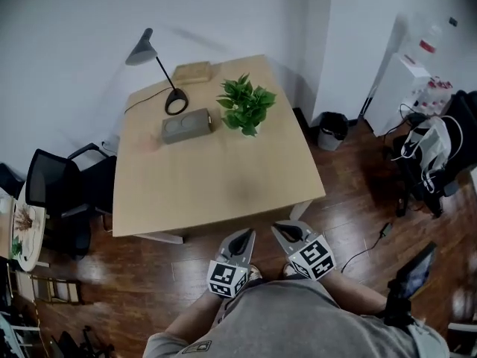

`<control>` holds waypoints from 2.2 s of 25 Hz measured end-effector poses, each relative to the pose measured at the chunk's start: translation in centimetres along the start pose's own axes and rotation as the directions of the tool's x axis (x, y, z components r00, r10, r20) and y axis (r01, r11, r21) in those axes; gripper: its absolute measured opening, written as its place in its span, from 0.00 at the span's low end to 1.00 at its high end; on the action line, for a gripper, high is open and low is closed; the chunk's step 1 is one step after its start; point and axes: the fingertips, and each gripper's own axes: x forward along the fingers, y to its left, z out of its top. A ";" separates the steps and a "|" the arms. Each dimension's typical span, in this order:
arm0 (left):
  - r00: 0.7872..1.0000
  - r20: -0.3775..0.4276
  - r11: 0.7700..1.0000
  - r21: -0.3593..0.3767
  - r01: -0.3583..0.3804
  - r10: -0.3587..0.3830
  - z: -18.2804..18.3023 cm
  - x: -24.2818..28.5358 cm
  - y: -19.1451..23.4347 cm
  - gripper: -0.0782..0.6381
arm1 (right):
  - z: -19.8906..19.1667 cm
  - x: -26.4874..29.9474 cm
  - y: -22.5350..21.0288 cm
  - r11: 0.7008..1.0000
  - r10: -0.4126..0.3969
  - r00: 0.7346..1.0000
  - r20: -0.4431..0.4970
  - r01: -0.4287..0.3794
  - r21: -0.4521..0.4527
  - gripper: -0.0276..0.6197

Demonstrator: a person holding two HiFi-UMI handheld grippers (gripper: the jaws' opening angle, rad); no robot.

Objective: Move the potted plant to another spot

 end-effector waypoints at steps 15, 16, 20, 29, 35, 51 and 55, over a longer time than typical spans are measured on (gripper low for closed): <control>0.976 -0.037 0.977 0.007 -0.215 0.215 -2.2 -1.7 -2.2 0.11 | -2.4 -3.0 2.5 0.994 0.108 0.994 -0.001 -0.108 0.008 0.05; 0.976 -0.040 0.976 -0.001 -0.216 0.216 -1.9 -1.8 -1.9 0.11 | -2.0 -2.7 2.7 0.994 0.105 0.995 0.001 -0.105 0.012 0.05; 0.976 -0.033 0.976 -0.022 -0.216 0.215 -0.6 -2.0 -0.4 0.11 | 0.0 -1.4 2.8 0.995 0.096 0.995 0.020 -0.096 0.003 0.05; 0.987 -0.022 0.985 -0.063 -0.159 0.158 -0.4 -1.5 -0.8 0.11 | -0.1 -1.3 2.6 0.999 0.048 0.999 0.021 -0.048 0.021 0.05; 0.991 -0.036 0.989 -0.070 -0.127 0.125 -1.0 -2.0 -1.4 0.11 | -1.0 -1.7 3.3 0.999 0.022 1.000 0.004 -0.022 0.049 0.05; 0.992 -0.027 0.989 -0.075 -0.125 0.123 -0.9 -2.8 -2.1 0.11 | -0.9 -1.9 4.0 0.999 0.023 1.000 0.010 -0.024 0.042 0.05; 0.991 -0.025 0.988 -0.078 -0.135 0.133 -0.9 -3.0 -1.7 0.11 | -0.8 -1.7 4.0 0.999 0.027 1.000 0.009 -0.028 0.044 0.05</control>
